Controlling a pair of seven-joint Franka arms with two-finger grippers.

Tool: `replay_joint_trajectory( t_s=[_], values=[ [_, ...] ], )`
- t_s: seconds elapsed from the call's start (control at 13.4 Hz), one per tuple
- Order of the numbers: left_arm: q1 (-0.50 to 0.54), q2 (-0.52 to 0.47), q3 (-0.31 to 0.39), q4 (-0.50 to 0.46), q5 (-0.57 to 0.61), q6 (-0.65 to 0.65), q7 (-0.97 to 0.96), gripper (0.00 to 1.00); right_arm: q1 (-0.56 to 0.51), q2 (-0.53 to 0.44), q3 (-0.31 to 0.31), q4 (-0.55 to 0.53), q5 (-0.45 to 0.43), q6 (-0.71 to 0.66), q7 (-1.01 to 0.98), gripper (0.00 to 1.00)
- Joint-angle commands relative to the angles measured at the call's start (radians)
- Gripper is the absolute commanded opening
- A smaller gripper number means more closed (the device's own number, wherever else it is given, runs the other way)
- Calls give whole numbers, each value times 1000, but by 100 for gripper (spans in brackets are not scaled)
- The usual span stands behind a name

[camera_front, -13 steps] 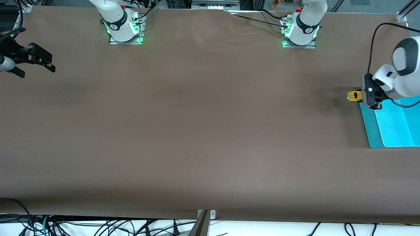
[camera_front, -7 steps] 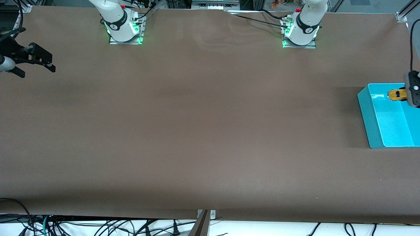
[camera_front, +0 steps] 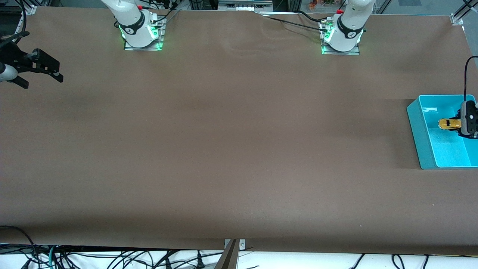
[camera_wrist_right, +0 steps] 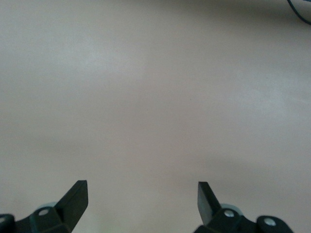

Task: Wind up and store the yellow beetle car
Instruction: 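Lift the car with the left gripper over the blue tray, then lower the car into the tray and open the left gripper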

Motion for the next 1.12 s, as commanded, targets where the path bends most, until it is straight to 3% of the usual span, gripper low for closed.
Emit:
replay_joint_trajectory(
  t_s=[0.0,0.15,0.3,0.37,0.45,0.74,1.04],
  values=[
    [35,56,-11,36,29,51,54,17,4,-1,-3,17,-1,-16,3,100],
    [41,75,-11,34,27,68,55,17,4,-1,-3,17,-1,-16,3,100],
    [41,75,-12,31,26,67,61,30,4,-1,-3,17,1,-16,3,100],
    [42,75,-12,31,18,67,72,42,4,-1,-3,17,1,-16,3,100],
    [44,75,-12,31,12,67,74,99,4,-1,-3,17,1,-16,5,100],
    [47,55,-19,33,10,51,65,100,4,-1,-4,17,-2,-17,3,100],
    [39,-58,-51,51,6,-97,-41,100,4,-1,-4,17,1,-17,5,100]
  ],
)
